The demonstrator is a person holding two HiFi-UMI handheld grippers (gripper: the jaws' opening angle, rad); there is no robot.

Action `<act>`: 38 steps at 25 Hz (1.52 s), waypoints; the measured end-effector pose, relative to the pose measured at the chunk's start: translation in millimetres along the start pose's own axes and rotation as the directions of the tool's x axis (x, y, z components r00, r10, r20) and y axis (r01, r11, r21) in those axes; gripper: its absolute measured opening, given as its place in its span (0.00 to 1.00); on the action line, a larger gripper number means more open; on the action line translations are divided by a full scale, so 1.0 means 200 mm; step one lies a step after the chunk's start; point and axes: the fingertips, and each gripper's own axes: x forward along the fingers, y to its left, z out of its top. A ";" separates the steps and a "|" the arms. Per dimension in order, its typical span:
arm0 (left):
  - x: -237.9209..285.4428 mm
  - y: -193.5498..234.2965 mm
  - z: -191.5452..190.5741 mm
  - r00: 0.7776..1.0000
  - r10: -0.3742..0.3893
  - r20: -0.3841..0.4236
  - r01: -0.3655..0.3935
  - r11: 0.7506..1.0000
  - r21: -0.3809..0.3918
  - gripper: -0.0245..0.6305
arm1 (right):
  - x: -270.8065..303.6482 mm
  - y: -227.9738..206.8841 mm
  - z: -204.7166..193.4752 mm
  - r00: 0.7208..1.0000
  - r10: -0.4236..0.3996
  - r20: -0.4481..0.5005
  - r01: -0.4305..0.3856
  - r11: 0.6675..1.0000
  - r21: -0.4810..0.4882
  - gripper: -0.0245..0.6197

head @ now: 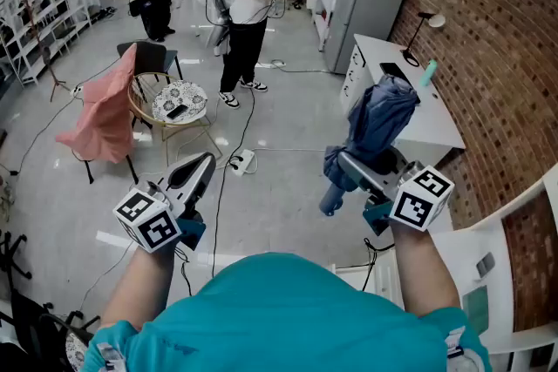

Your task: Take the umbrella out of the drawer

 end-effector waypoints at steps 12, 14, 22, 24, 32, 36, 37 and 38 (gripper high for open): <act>0.00 0.00 0.03 1.000 0.009 0.006 -0.009 1.000 0.013 0.06 | 0.02 0.02 0.01 1.000 -0.018 -0.024 0.016 0.995 -0.099 0.45; 0.00 -0.01 0.03 1.000 0.008 0.006 -0.008 1.000 0.014 0.06 | 0.02 0.03 0.01 0.999 -0.023 -0.025 0.020 0.993 -0.117 0.45; 0.01 -0.01 0.01 1.000 0.005 0.003 -0.005 1.000 0.009 0.06 | 0.01 0.00 0.00 0.999 -0.038 -0.018 0.035 0.990 -0.136 0.44; 0.01 -0.01 0.01 1.000 0.001 0.003 -0.001 1.000 0.009 0.06 | 0.01 0.01 0.00 0.999 -0.043 -0.018 0.040 0.991 -0.130 0.44; 0.00 -0.01 0.02 1.000 0.002 0.005 -0.002 1.000 -0.005 0.06 | 0.01 0.03 0.02 0.999 -0.043 -0.026 0.039 0.990 -0.138 0.44; 0.01 -0.02 0.01 1.000 0.003 0.002 -0.003 1.000 -0.012 0.06 | 0.00 0.03 0.02 0.999 -0.035 -0.032 0.030 0.990 -0.140 0.44; 0.00 -0.02 0.01 1.000 0.003 0.002 -0.003 1.000 -0.014 0.06 | 0.00 0.03 0.01 0.999 -0.033 -0.032 0.028 0.990 -0.140 0.44; 0.00 -0.02 0.01 1.000 0.003 0.002 -0.003 1.000 -0.016 0.06 | 0.00 0.03 0.01 0.999 -0.031 -0.033 0.026 0.990 -0.141 0.44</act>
